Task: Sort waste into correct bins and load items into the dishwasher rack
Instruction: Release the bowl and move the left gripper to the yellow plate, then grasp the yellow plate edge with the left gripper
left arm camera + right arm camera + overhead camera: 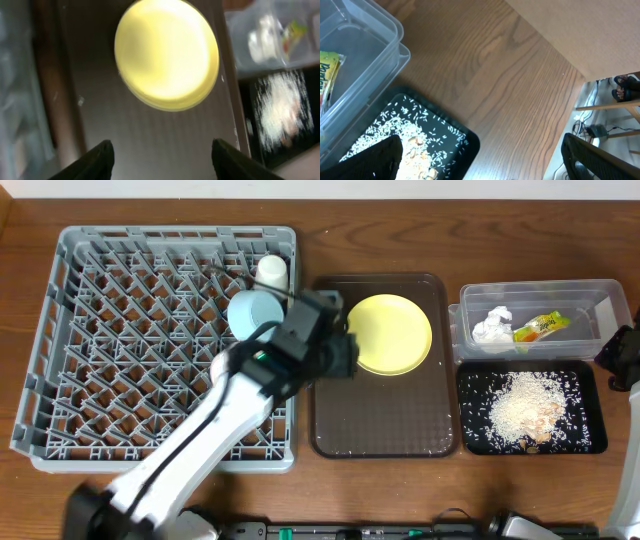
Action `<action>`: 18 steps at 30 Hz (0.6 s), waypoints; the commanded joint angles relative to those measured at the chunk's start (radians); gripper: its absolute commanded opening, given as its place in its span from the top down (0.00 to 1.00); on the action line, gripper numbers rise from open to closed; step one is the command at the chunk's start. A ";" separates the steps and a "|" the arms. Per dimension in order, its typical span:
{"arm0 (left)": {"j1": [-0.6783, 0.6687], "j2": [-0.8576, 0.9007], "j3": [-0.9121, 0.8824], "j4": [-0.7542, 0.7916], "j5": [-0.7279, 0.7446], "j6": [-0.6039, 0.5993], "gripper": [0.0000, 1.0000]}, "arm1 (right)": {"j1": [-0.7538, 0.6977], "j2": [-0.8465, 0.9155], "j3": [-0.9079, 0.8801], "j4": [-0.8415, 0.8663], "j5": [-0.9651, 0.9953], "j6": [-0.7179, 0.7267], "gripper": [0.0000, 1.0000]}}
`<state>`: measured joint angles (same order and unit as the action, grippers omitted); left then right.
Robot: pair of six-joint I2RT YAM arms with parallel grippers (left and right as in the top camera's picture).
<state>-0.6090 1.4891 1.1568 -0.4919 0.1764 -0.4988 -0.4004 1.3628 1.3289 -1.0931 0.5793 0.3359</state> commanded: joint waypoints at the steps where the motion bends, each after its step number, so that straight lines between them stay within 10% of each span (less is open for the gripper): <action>1: 0.000 0.132 0.013 0.114 -0.024 -0.023 0.32 | -0.008 -0.014 0.013 -0.001 0.015 0.000 0.01; 9: -0.035 0.349 0.013 0.428 -0.020 -0.046 0.49 | -0.008 -0.014 0.013 0.000 0.015 0.000 0.01; 18: -0.164 0.460 0.012 0.317 -0.055 -0.045 0.59 | -0.008 -0.014 0.013 0.000 0.014 0.000 0.01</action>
<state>-0.7502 1.9228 1.1591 -0.1390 0.1577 -0.5438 -0.4004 1.3621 1.3289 -1.0924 0.5797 0.3359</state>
